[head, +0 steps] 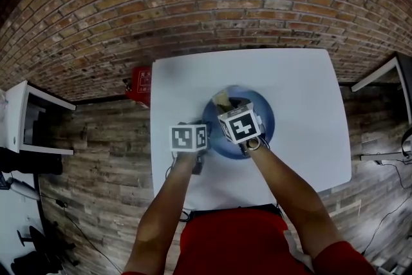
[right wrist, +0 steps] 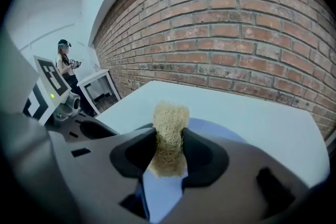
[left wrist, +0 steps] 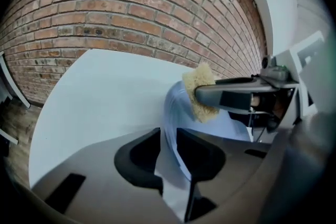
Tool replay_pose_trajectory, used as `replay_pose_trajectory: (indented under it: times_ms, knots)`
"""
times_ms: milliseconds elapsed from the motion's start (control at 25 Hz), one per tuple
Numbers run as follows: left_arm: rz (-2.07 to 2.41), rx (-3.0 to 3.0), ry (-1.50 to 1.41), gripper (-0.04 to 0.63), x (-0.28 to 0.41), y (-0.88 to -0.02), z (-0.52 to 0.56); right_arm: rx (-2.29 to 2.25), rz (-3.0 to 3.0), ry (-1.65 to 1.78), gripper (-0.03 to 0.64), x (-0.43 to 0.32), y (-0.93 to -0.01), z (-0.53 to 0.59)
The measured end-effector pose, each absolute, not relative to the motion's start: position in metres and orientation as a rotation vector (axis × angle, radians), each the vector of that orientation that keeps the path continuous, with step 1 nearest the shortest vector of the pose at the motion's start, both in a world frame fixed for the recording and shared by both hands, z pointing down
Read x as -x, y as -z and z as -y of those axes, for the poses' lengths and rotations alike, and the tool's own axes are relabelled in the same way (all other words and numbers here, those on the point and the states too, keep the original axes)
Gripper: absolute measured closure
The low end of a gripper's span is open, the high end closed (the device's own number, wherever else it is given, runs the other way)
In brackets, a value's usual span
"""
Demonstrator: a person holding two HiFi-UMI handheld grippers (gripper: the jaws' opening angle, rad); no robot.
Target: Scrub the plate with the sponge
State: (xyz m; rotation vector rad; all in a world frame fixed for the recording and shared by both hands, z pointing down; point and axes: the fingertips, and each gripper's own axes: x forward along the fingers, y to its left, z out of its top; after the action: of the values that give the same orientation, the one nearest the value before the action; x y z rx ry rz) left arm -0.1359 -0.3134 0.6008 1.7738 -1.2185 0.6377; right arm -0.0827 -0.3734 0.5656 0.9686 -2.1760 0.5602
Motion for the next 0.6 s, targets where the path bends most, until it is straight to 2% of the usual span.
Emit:
replay_pose_trajectory:
  times_ms: [160,400,600]
  knots:
    - [1.225,-1.772,-0.639,0.534,0.134,-0.604,0.314,-0.972,2.144,-0.549,0.463,0.081,-0.574,0.378]
    - [1.237,-1.767,-0.630,0.537,0.135,-0.604,0.314,-0.989,2.122,-0.530,0.463,0.071,-0.575,0.387]
    - [1.243,-1.768,-0.622,0.537,0.137,-0.603,0.316,-1.074,2.048,-0.523,0.463,0.026,-0.575,0.400]
